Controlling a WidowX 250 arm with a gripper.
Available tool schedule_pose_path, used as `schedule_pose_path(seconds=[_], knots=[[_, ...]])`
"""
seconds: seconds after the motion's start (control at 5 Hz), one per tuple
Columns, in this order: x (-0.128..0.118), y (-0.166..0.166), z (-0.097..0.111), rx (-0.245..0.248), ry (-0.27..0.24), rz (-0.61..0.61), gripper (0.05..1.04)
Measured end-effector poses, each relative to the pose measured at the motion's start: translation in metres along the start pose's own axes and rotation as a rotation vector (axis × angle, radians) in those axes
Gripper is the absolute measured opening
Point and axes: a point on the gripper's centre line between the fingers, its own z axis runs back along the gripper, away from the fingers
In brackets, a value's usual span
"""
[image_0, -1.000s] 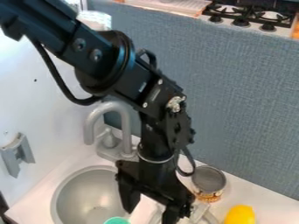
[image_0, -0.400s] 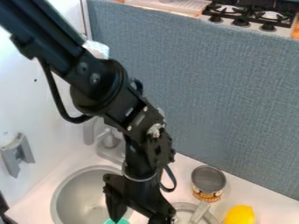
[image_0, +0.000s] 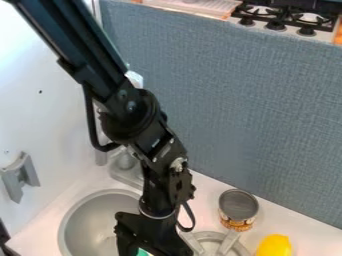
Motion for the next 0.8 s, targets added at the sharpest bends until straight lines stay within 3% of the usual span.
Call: schedule_pose_path(seconds=[0.2, 0.6, 0.8], knots=[[0.004, 0.002, -0.012, 0.031, 0.031, 0.008, 1.007], [0.007, -0.002, -0.027, 0.022, 0.047, -0.001, 0.967], [0.01, -0.003, -0.032, 0.023, 0.053, -0.003, 0.738]])
